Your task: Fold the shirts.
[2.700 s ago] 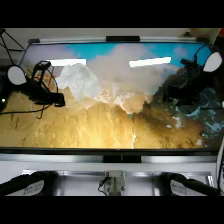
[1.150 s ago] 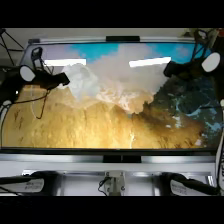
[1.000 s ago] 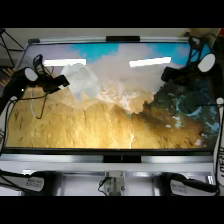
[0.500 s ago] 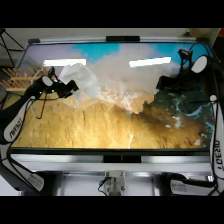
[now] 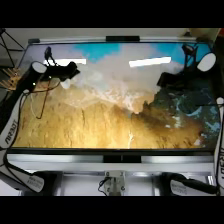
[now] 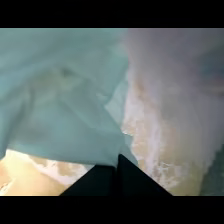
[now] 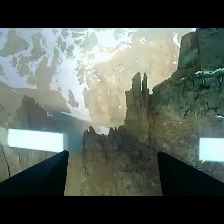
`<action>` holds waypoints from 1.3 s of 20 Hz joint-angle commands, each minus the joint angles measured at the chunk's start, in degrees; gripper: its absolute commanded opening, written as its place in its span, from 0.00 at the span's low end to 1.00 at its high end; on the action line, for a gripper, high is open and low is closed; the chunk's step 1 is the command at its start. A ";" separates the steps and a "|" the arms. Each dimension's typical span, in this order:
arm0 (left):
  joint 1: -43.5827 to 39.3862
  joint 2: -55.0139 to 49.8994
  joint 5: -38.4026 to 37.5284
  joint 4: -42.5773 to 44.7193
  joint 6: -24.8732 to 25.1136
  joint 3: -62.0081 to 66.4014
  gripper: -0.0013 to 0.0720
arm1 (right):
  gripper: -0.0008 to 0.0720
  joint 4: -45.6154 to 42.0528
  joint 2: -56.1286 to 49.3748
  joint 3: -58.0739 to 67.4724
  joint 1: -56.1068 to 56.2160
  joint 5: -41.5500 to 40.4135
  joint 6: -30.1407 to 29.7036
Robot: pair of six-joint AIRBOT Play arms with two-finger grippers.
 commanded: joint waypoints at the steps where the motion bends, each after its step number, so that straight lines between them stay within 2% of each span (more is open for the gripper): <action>1: -3.56 12.55 -4.09 -3.69 11.85 7.21 0.06 | 0.91 -2.91 8.46 1.99 -0.02 0.66 -0.04; 4: -9.99 25.92 -3.61 -1.95 12.33 7.48 0.06 | 0.91 -8.48 19.26 4.52 -0.02 0.63 -0.07; 8: -21.09 31.85 -9.77 5.27 5.35 7.39 0.06 | 0.91 -10.43 32.85 4.55 -0.02 4.83 -0.04; 11: -31.61 29.64 -10.56 15.10 0.55 4.61 0.06 | 0.91 -12.31 37.22 4.55 -0.02 14.19 0.68; 13: -37.03 26.23 -8.50 15.76 -1.64 -0.39 0.06 | 0.91 -14.40 37.33 4.28 -0.02 20.00 1.40; 17: -47.23 13.94 -3.72 15.52 -7.76 -8.70 0.07 | 0.91 -15.08 37.27 -3.04 -0.02 19.04 2.69; 18: -48.41 10.60 -4.83 14.60 -7.72 -8.52 0.25 | 0.91 -15.02 37.27 -6.14 -0.02 17.90 3.13; 19: -48.41 8.59 -6.80 14.01 -7.72 -8.00 0.65 | 0.92 -14.99 37.27 -9.20 0.00 16.85 3.23; 20: -47.08 7.69 -9.92 14.93 -7.63 -7.26 0.98 | 0.94 -14.69 37.24 -12.72 -0.02 15.85 3.23; 24: -31.23 10.43 -28.41 31.67 -7.52 -2.51 0.99 | 0.94 -9.68 34.99 -25.11 -0.02 11.91 3.23; 26: -20.48 11.69 -33.66 36.70 -7.43 -2.21 0.99 | 0.94 -4.85 31.82 -30.23 0.04 8.11 3.10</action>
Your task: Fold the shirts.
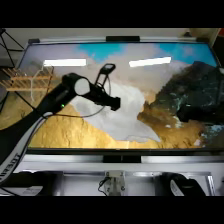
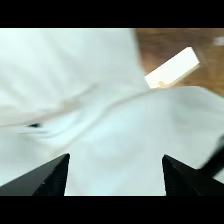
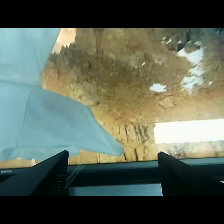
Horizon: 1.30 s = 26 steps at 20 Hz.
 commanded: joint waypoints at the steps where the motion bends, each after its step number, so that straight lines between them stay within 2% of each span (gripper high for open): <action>1: 16.26 0.48 -12.72 9.64 0.50 1.07 0.99 | 0.94 7.72 -4.63 -9.68 0.04 -6.86 -0.39; 4: 28.79 -1.46 -13.75 8.00 -0.92 -3.41 0.99 | 0.94 13.16 -11.67 -14.43 0.04 -12.31 -1.79; 6: 33.55 -2.91 -10.05 3.08 -1.57 -7.61 0.99 | 0.94 14.97 -16.94 -15.06 0.15 -12.07 -2.16; 8: 35.01 -4.15 -4.50 -1.64 -1.55 -11.37 0.99 | 0.94 14.95 -21.27 -15.06 2.03 -11.78 -3.13; 12: 32.52 -8.28 2.75 -5.64 -1.55 -13.03 0.98 | 0.94 14.84 -26.56 -15.08 7.52 -11.98 -5.53; 13: 31.61 -9.14 4.26 -5.64 -1.55 -13.00 0.92 | 0.94 14.82 -27.39 -15.08 8.35 -11.85 -6.47; 14: 30.84 -9.77 5.38 -5.64 -1.55 -12.98 0.78 | 0.94 14.84 -28.04 -15.08 8.87 -11.61 -7.50; 16: 29.64 -10.75 7.17 -5.64 -1.57 -12.98 0.67 | 0.95 14.64 -29.31 -15.08 8.94 -11.39 -9.09; 18: 29.18 -11.19 7.63 -5.64 -1.53 -12.96 0.35 | 0.95 13.75 -30.86 -15.08 8.94 -12.24 -9.57; 19: 29.18 -11.19 7.63 -5.70 -1.55 -12.90 0.13 | 0.95 13.99 -31.85 -15.08 8.96 -12.83 -9.79; 20: 29.20 -11.08 7.63 -5.68 -1.51 -12.87 0.07 | 0.95 14.86 -32.81 -15.08 8.96 -13.33 -10.21; 25: 29.16 -10.93 7.37 -6.29 -1.33 -12.87 0.07 | 0.94 21.88 -37.83 -15.08 8.96 -15.54 -12.76; 26: 29.16 -10.82 7.37 -6.54 -1.36 -12.87 0.06 | 0.76 23.04 -38.77 -15.06 8.96 -15.89 -12.74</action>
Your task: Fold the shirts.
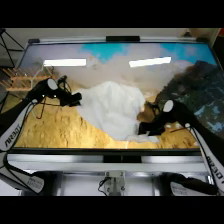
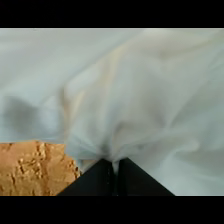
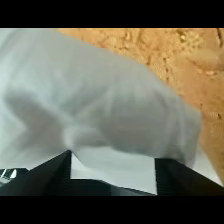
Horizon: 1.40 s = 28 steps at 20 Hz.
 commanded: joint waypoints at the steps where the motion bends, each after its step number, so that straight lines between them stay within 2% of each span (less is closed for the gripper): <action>1: -0.07 0.33 0.24 -0.87 0.15 -0.02 0.07 | 0.42 4.39 -3.34 -0.07 0.11 -2.51 -0.94; 2: -0.04 0.83 0.26 -0.90 0.15 -0.02 0.06 | 0.18 4.81 -3.41 -0.07 0.11 -2.71 -0.83; 3: 0.00 1.60 0.44 -0.81 0.17 -0.02 0.06 | 0.09 4.81 -3.13 0.33 0.09 -2.25 -0.83; 4: 0.11 2.73 0.92 -0.74 0.52 0.07 0.06 | 0.09 4.70 -2.23 0.87 0.09 -1.73 -1.11; 7: 0.09 8.28 1.55 0.24 6.54 4.11 0.06 | 0.09 2.12 4.81 5.86 -0.09 -0.07 -2.12; 11: 0.09 19.98 3.80 0.63 11.74 18.93 0.06 | 0.09 -6.95 19.37 22.43 -0.07 0.11 -4.81; 13: 0.07 26.91 6.05 0.46 11.67 28.39 0.06 | 0.09 -12.00 26.71 32.57 -0.07 -4.11 -4.72; 16: -0.09 37.16 7.76 0.44 11.63 38.51 0.06 | 0.09 -15.98 36.98 42.99 -0.07 -18.62 -3.19; 19: -1.70 47.12 5.16 0.42 11.56 37.79 0.06 | 0.09 -16.06 44.44 45.18 -0.07 -31.85 -2.36; 21: -2.58 51.63 0.61 0.46 10.03 35.50 0.06 | 0.09 -16.24 46.66 45.18 -0.07 -34.82 -1.40; 26: -2.54 53.96 -10.58 0.70 9.49 25.88 0.06 | 0.09 -18.69 41.53 45.16 -0.07 -27.82 -0.50; 28: -2.54 53.31 -10.10 1.05 9.51 18.47 0.06 | 0.09 -19.93 36.13 45.16 -0.07 -22.12 -0.50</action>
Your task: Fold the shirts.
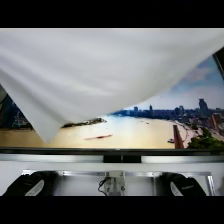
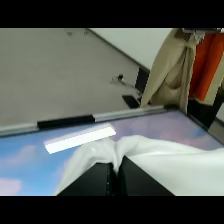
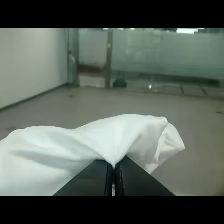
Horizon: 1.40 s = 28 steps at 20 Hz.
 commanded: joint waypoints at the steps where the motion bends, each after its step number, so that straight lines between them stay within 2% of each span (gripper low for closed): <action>1: -0.07 0.02 -1.99 1.51 -0.17 -11.63 0.06 | 0.09 -1.99 -7.89 0.26 0.00 9.20 0.39; 4: -0.04 -3.96 6.43 6.78 -0.24 -22.51 0.06 | 0.09 -2.05 -19.69 0.26 0.00 20.52 0.39; 6: 0.07 -9.35 12.00 7.48 -0.24 -27.02 0.06 | 0.09 -2.05 -28.59 0.26 0.00 22.34 0.37; 8: 0.07 -17.07 13.64 7.48 -0.24 -28.28 0.06 | 0.09 -1.92 -37.20 0.26 0.00 16.13 1.64; 9: 0.07 -21.20 13.62 7.32 -0.24 -28.26 0.06 | 0.09 -1.57 -41.27 0.26 0.00 11.02 4.11; 12: 0.07 -30.23 13.40 6.78 -0.24 -28.26 0.06 | 0.09 4.37 -50.75 0.26 0.00 -1.75 16.92; 14: 0.07 -34.01 13.40 6.80 -0.22 -28.26 0.06 | 0.09 11.78 -55.65 0.26 0.07 -3.30 18.71; 16: 0.07 -36.48 13.40 6.84 -0.17 -28.26 0.06 | 0.09 17.77 -59.93 0.26 0.04 0.02 17.84; 18: 0.17 -37.66 13.42 6.86 -0.02 -28.26 0.07 | 0.09 18.32 -62.55 0.26 0.04 4.94 17.07; 22: 2.51 -37.75 11.26 6.86 -0.04 -26.58 0.07 | 0.09 15.39 -60.67 0.28 0.00 9.44 9.64; 26: 5.70 -37.75 5.97 6.82 -0.07 -23.71 0.07 | 0.09 8.00 -55.39 0.26 0.00 9.97 9.44; 28: 6.01 -37.97 3.63 6.84 -0.04 -23.74 0.07 | 0.09 8.50 -54.42 0.26 0.02 10.86 10.84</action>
